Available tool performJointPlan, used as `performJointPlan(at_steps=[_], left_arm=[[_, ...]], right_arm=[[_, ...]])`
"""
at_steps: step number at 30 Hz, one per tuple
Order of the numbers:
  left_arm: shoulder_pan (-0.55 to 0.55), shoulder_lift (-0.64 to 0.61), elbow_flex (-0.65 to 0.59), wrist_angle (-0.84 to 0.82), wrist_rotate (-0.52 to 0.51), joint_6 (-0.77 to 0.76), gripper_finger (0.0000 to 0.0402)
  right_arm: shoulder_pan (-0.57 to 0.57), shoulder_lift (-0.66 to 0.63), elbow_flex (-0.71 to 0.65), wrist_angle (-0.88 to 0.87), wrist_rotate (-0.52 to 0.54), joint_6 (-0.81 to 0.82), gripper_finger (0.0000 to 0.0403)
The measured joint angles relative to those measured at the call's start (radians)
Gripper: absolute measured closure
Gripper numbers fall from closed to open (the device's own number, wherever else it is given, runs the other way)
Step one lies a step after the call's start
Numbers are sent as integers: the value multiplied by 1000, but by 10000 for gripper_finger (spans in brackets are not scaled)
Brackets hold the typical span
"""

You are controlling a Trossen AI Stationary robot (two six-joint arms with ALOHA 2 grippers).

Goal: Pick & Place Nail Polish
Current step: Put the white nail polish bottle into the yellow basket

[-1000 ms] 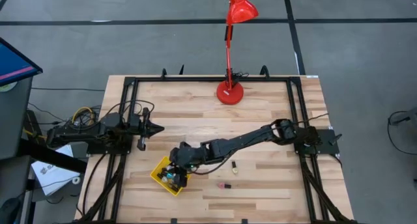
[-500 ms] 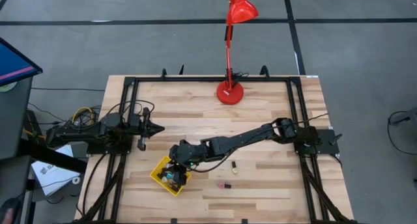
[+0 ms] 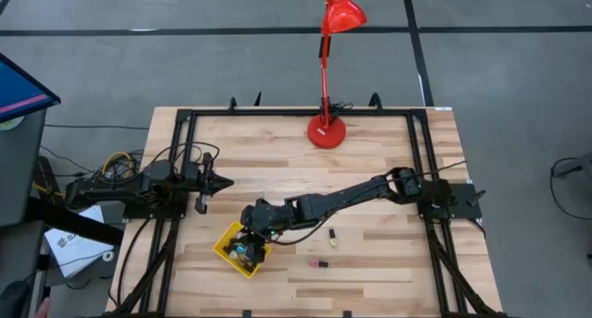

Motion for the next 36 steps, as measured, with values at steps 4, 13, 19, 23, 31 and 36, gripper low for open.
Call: performJointPlan(at_steps=[4, 13, 19, 23, 31, 36], left_arm=[[0, 0, 0, 1, 0, 0, 389], [0, 0, 0, 3, 0, 0, 389], [0, 0, 0, 6, 0, 0, 389], [0, 0, 0, 6, 0, 0, 389], [0, 9, 0, 8, 3, 0, 389], [0, 16, 0, 10, 3, 0, 389]], right_arm=[[0, 0, 0, 2, 0, 0, 313], [-1, 0, 0, 3, 1, -20, 313], [-3, 0, 0, 2, 2, -59, 316], [-4, 25, 4, 29, 1, -68, 316], [9, 66, 0, 36, -29, -29, 316], [12, 63, 2, 34, -24, -27, 306]])
